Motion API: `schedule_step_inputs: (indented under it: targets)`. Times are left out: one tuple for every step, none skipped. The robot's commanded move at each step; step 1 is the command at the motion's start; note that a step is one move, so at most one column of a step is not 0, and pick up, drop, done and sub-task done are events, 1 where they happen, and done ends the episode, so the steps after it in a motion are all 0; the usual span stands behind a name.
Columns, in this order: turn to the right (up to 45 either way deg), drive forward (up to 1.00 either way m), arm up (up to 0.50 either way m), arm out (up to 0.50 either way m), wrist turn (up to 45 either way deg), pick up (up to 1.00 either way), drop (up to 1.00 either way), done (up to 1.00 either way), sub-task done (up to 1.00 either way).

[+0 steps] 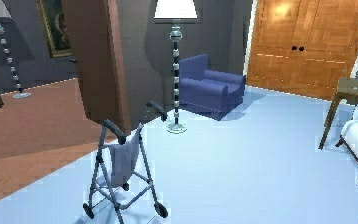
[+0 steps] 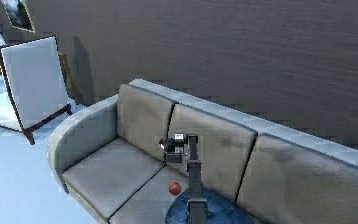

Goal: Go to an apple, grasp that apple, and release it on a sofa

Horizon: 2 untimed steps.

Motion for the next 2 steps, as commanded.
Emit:
schedule_step_inputs:
  targets:
    - [0.0,0.0,0.0,-0.08,0.0,0.0,0.0,0.0,0.0]
    - [0.0,0.0,0.0,0.0,0.0,0.0,0.0,1.0,0.0]
